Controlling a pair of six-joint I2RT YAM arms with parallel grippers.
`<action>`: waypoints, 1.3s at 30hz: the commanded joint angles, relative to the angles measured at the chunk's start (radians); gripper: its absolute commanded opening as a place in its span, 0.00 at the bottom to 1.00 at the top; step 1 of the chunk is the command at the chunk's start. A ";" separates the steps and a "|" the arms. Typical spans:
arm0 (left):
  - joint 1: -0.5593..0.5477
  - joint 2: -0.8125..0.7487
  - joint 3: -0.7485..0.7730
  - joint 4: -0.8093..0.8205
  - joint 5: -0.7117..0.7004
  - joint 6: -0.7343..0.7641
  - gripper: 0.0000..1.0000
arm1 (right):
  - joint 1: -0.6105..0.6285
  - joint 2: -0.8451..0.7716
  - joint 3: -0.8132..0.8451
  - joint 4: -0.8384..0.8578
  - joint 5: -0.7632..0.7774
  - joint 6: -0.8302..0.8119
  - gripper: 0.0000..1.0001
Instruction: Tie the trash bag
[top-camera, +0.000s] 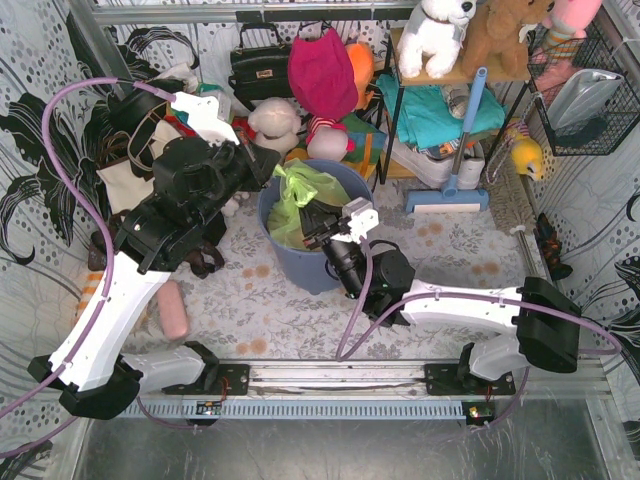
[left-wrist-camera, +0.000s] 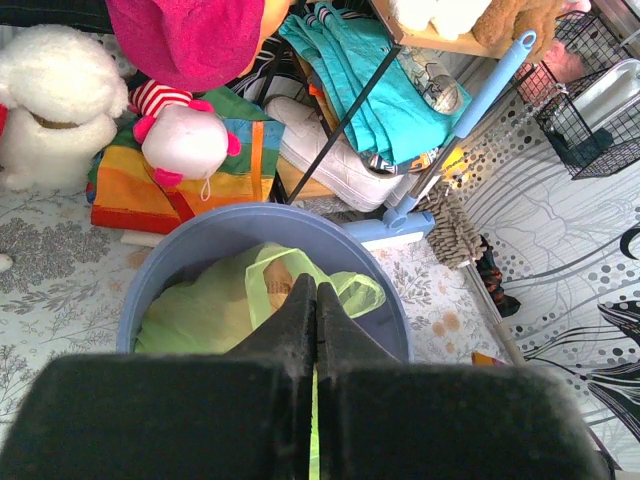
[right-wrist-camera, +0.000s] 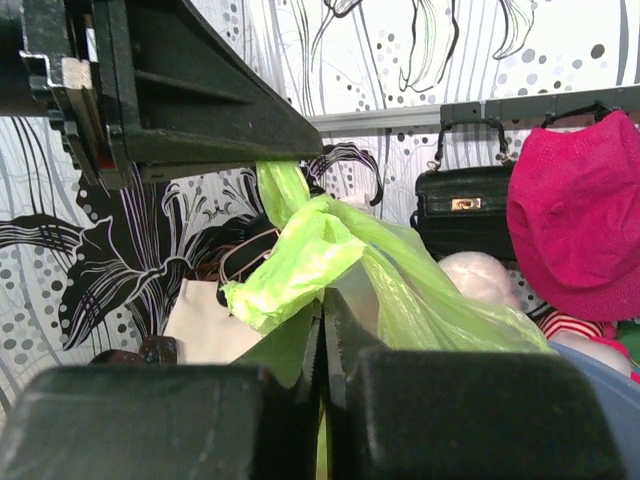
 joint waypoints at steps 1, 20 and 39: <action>-0.003 -0.018 0.001 0.064 -0.010 0.015 0.00 | 0.003 -0.038 -0.030 0.015 0.059 0.044 0.00; -0.003 -0.015 -0.012 0.112 0.096 0.033 0.00 | 0.003 -0.272 -0.052 -0.194 -0.129 -0.083 0.41; -0.003 -0.020 -0.019 0.119 0.112 0.033 0.00 | -0.017 -0.050 0.455 -0.832 -0.062 -0.140 0.45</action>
